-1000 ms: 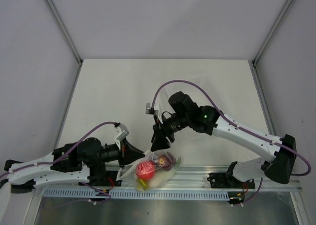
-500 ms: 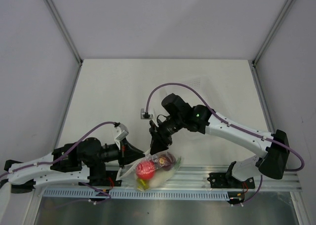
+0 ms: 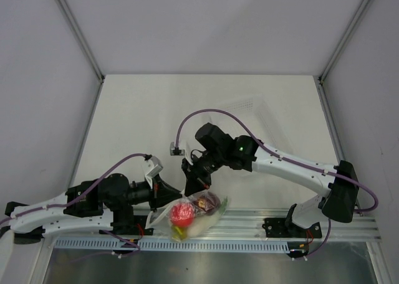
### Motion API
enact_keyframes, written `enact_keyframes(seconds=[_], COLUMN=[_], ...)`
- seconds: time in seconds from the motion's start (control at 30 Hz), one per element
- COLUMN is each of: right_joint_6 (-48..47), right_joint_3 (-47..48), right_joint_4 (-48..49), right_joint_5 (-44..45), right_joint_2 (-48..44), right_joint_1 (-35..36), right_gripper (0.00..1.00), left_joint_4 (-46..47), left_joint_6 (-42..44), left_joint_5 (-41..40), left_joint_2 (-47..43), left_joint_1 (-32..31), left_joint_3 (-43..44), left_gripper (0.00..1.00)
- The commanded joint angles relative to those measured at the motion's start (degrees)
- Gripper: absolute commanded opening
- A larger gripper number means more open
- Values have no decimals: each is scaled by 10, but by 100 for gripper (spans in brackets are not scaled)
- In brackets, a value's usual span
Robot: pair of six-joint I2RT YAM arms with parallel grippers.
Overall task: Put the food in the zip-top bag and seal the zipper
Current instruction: Zip the zipper food storage bag at the center of the board.
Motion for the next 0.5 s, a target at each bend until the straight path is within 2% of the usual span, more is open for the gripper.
enact_keyframes(seconds=[0.0, 0.07, 0.47], right_joint_6=[31, 58, 159], right_joint_3=[-12, -24, -130], right_joint_4=[59, 85, 188], right_joint_5=[76, 123, 267], right_joint_2=[-21, -35, -121], right_joint_1=[4, 2, 6], right_gripper=[0, 0, 0], left_joint_4=[10, 7, -29], left_joint_6=[-6, -6, -19], left_joint_5=[1, -1, -18], left_joint_2=[-4, -6, -31], left_joint_1=[-1, -1, -1], left_joint_3=[25, 25, 28], left_gripper=[1, 1, 1])
